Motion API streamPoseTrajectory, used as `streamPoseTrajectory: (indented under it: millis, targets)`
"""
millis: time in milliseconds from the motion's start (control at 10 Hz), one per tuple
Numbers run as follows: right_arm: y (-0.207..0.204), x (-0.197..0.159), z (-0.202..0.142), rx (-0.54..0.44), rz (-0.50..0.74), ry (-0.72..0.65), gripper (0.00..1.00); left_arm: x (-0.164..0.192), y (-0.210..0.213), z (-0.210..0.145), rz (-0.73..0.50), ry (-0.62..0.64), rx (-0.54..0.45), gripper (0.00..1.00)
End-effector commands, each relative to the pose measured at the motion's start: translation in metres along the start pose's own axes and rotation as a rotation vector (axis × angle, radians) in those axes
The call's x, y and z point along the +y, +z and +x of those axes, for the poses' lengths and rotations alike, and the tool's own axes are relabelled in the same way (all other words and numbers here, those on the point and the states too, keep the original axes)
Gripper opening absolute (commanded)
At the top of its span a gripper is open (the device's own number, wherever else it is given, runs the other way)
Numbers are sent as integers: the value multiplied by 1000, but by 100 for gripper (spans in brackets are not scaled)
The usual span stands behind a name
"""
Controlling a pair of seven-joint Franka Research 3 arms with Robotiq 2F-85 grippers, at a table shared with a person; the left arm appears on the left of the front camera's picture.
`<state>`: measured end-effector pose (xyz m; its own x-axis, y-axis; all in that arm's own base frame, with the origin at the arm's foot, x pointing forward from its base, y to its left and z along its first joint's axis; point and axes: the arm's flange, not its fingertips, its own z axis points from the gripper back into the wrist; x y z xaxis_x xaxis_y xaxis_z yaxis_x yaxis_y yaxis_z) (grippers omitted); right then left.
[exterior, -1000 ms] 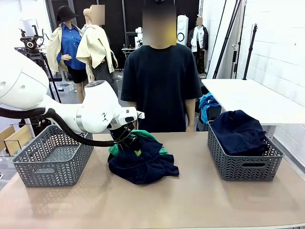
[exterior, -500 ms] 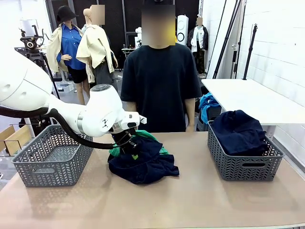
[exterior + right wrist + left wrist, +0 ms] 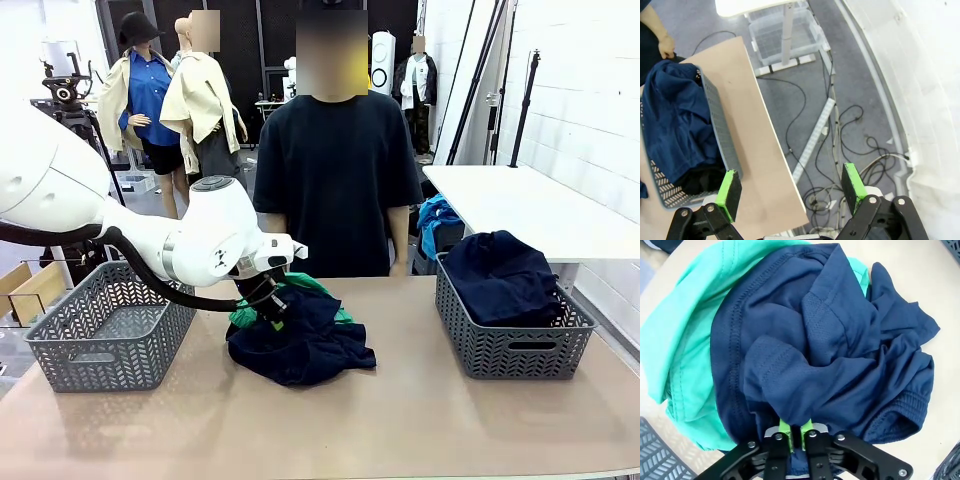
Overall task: Sort the tops and bottoms.
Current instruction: Lift clothes from the center of the table with your left hand.
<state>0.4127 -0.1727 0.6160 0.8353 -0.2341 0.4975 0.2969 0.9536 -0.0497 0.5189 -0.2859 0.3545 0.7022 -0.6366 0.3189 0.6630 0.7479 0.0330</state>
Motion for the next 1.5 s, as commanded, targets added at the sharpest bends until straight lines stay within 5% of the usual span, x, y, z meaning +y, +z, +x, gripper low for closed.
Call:
streamPoseTrajectory:
  millis: [0,500,1400]
  targets:
    - [0,-1,1,6,5,2,100,-1,10,-2,6,18,19,0]
    - [0,-1,1,6,5,2,100,4,96,-4,-136,-65,22,0]
    - [0,-1,1,6,5,2,100,25,335,10,-105,-93,-322,0]
